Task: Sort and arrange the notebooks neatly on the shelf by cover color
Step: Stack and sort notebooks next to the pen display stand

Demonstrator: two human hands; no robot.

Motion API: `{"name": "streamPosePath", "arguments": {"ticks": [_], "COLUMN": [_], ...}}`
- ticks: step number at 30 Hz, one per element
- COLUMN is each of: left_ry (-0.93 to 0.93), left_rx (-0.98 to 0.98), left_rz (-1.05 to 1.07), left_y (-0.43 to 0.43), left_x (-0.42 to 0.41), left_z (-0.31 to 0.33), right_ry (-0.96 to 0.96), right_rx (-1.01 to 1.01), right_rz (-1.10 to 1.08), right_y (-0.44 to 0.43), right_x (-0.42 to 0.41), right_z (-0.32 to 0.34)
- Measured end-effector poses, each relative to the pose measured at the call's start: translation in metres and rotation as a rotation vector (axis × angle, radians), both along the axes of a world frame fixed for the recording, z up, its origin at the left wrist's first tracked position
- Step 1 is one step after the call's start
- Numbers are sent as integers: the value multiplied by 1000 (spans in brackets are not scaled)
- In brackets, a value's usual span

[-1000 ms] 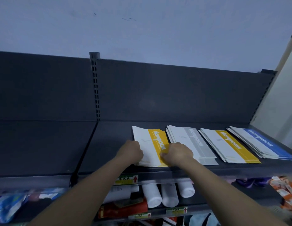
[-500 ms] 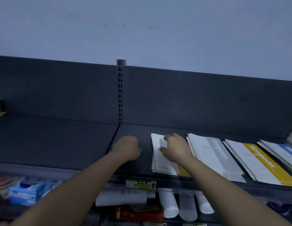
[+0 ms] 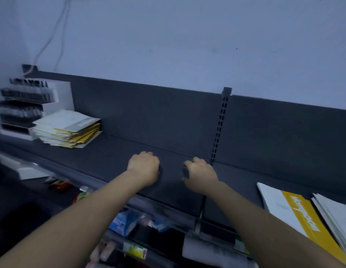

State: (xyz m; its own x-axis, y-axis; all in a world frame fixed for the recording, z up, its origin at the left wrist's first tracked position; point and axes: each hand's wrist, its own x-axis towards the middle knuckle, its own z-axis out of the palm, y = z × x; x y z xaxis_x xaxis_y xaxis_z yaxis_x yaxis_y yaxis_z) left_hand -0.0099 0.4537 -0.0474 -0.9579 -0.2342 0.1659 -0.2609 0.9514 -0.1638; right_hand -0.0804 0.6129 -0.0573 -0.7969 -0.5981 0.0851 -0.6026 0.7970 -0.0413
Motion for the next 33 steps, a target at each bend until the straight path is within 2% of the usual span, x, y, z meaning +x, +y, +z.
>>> {"name": "streamPosePath", "arguments": {"ticks": [9, 18, 26, 33], "left_ry": [19, 27, 52, 61], "left_rx": [-36, -29, -6, -28], "left_rz": [132, 251, 333, 376], "left_y": [-153, -267, -353, -420], "left_x": [51, 80, 64, 24], "left_z": [13, 13, 11, 17], "right_ry": [-12, -8, -21, -70], "right_rx": [-14, -35, -45, -150], "right_rz": [113, 215, 264, 282], "right_y": [-158, -285, -375, -449], "right_x": [25, 38, 13, -27], "right_z": [4, 5, 4, 6]}}
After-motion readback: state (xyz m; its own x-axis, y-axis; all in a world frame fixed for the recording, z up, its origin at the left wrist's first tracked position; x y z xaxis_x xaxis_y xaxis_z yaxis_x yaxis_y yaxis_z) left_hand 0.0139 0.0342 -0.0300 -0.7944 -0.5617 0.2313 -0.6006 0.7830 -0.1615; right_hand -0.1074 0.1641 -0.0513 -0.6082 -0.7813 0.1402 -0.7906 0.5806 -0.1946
